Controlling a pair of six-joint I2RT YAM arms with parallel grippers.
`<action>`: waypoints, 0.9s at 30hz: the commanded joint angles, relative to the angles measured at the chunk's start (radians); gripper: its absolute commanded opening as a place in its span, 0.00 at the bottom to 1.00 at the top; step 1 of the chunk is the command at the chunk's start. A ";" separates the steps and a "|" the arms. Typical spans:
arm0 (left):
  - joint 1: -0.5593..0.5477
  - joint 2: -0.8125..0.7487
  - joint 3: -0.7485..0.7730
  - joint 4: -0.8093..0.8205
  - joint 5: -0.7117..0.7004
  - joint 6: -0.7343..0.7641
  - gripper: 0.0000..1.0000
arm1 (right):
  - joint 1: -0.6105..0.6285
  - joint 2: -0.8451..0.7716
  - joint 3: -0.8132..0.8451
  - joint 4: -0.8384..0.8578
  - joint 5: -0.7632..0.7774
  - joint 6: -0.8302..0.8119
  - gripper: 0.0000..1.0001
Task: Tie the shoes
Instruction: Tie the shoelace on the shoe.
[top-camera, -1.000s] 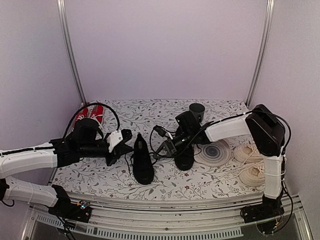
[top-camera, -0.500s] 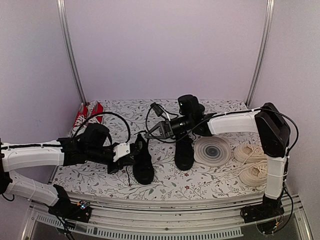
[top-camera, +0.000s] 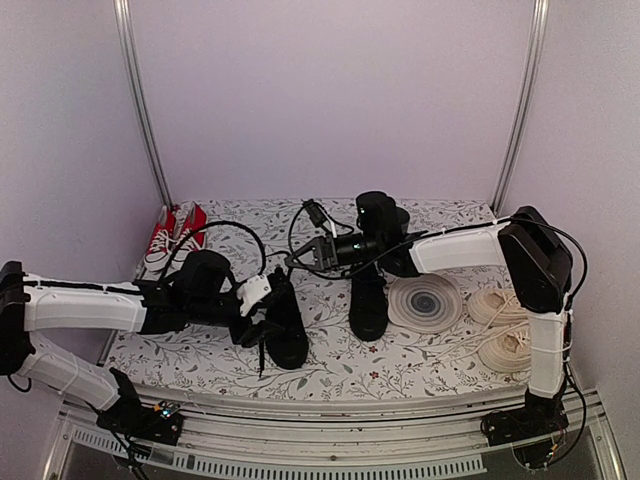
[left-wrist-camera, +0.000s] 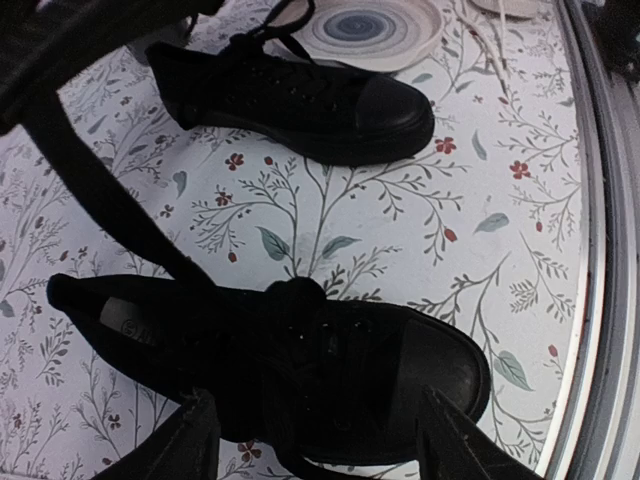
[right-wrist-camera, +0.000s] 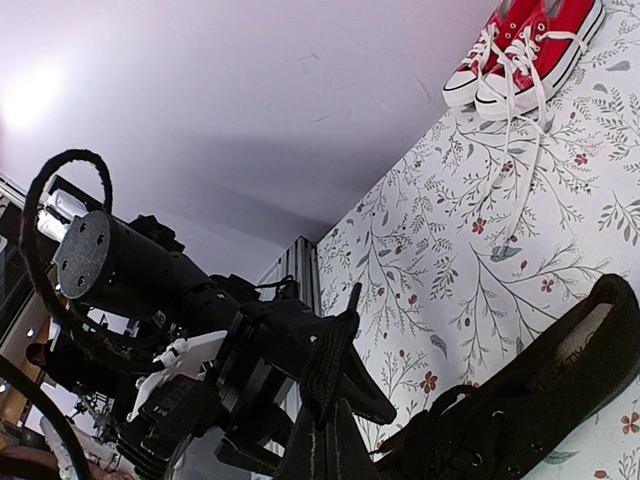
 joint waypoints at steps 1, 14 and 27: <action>0.020 0.037 -0.049 0.227 -0.083 -0.156 0.69 | -0.003 -0.002 0.002 0.046 0.029 0.010 0.01; 0.045 0.196 0.030 0.242 -0.069 -0.102 0.11 | -0.012 -0.020 -0.036 0.045 0.052 0.007 0.01; 0.039 -0.041 -0.050 0.269 -0.023 -0.042 0.00 | 0.018 0.167 0.133 -0.308 0.012 -0.158 0.01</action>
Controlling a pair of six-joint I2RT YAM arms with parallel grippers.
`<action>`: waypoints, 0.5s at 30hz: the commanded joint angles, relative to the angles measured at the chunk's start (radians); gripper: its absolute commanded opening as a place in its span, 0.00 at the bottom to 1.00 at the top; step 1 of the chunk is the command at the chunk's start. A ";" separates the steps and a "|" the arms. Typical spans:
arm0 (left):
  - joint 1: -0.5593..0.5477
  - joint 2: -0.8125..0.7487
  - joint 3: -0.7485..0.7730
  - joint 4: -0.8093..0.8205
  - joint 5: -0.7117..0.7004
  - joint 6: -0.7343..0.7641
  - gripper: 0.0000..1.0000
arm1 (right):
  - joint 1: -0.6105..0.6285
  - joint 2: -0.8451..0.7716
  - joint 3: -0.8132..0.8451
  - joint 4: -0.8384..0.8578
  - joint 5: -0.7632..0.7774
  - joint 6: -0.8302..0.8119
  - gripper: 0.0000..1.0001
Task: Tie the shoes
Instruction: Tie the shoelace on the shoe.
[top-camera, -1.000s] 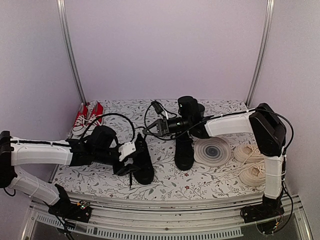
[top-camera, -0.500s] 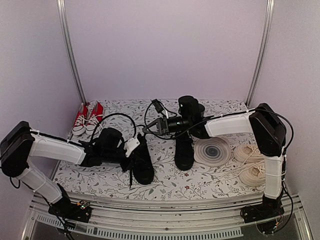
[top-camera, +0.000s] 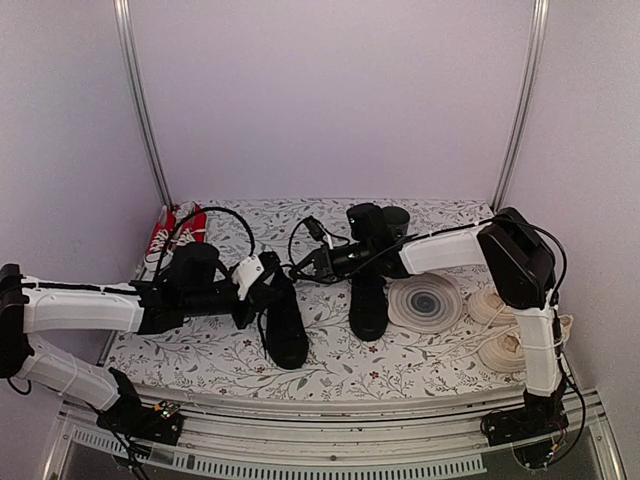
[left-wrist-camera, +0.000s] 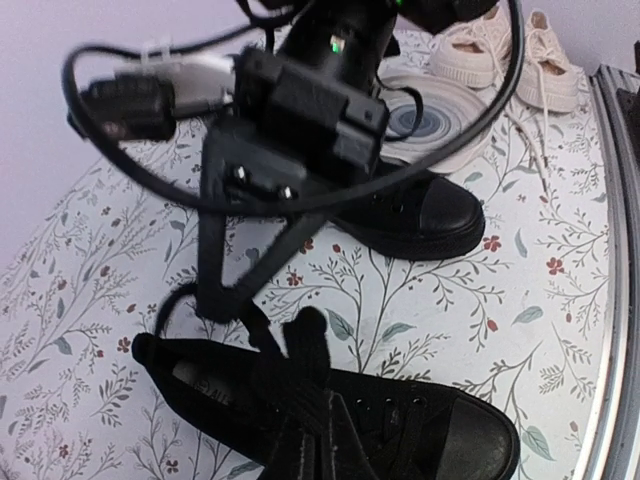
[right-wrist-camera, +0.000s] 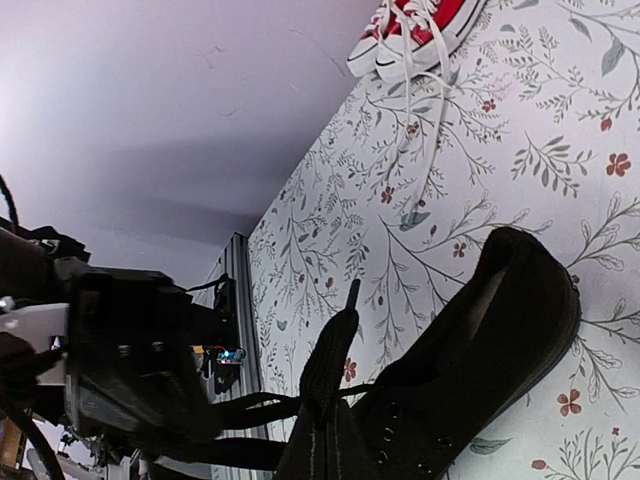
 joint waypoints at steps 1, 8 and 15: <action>0.002 -0.045 -0.019 0.037 0.020 0.033 0.00 | 0.039 0.081 0.092 -0.227 -0.101 -0.160 0.02; 0.003 -0.024 0.000 0.031 0.035 0.036 0.00 | 0.068 0.068 0.115 -0.386 -0.237 -0.385 0.21; 0.003 -0.040 0.000 0.022 0.014 0.028 0.00 | -0.021 -0.012 0.070 -0.427 -0.132 -0.428 0.48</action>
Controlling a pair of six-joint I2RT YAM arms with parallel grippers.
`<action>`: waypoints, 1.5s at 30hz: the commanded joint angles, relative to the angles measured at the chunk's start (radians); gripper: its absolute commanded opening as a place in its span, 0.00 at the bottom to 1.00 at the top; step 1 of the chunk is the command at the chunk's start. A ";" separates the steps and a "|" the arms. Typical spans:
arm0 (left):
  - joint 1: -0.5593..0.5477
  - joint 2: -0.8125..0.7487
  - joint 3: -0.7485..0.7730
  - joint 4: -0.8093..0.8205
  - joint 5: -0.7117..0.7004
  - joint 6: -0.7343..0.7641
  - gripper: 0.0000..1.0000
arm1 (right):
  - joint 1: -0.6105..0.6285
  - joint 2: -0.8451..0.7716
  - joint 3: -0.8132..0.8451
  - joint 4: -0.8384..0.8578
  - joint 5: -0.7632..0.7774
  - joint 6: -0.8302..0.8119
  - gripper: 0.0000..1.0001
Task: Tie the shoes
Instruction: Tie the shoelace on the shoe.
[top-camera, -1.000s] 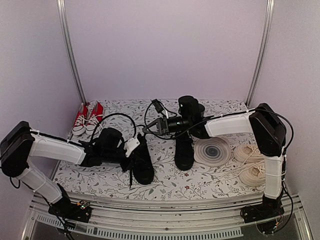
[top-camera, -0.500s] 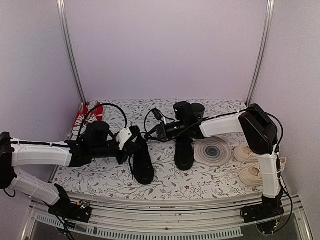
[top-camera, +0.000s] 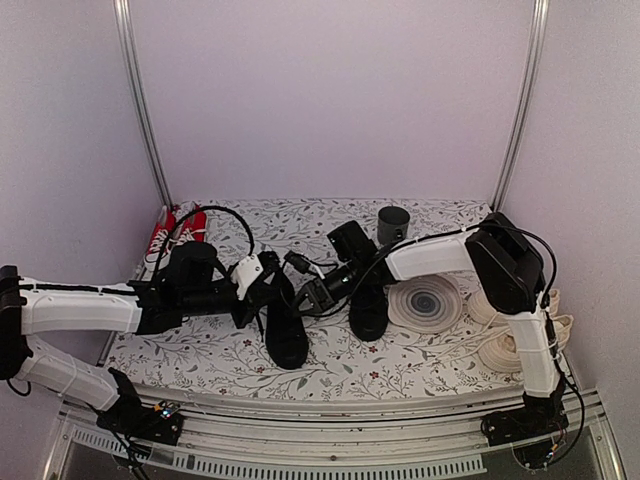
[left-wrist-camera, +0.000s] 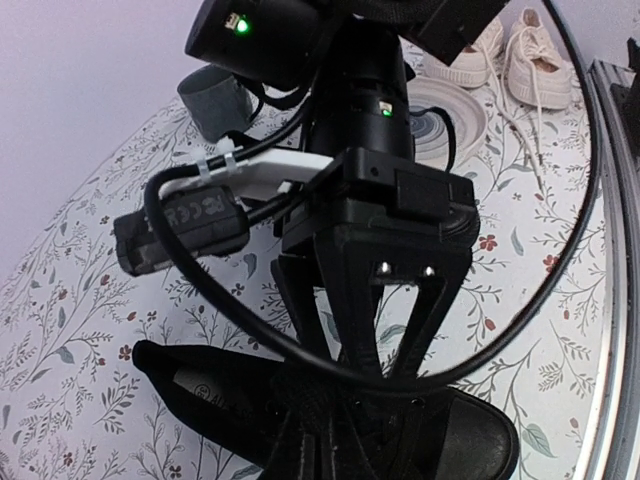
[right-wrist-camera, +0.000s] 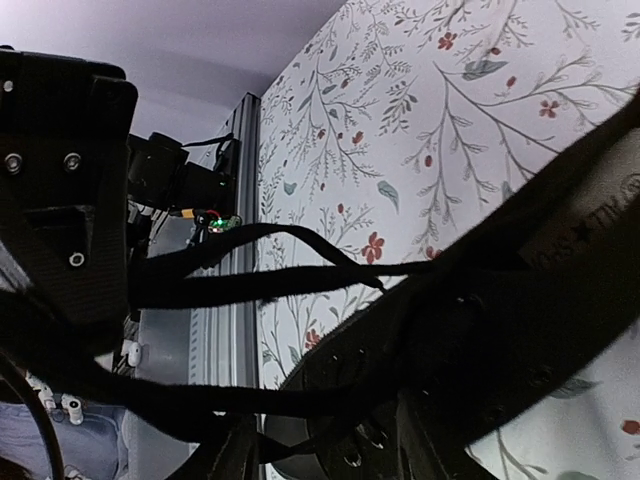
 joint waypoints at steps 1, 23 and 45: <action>0.004 -0.009 0.004 0.008 -0.011 -0.001 0.00 | -0.095 -0.108 -0.039 -0.047 0.071 -0.051 0.49; 0.036 -0.041 0.010 0.002 -0.033 -0.113 0.00 | 0.015 -0.230 -0.258 0.288 0.405 -0.074 0.52; 0.044 -0.052 0.003 0.003 0.001 -0.101 0.00 | 0.000 -0.131 -0.188 0.284 0.372 -0.170 0.05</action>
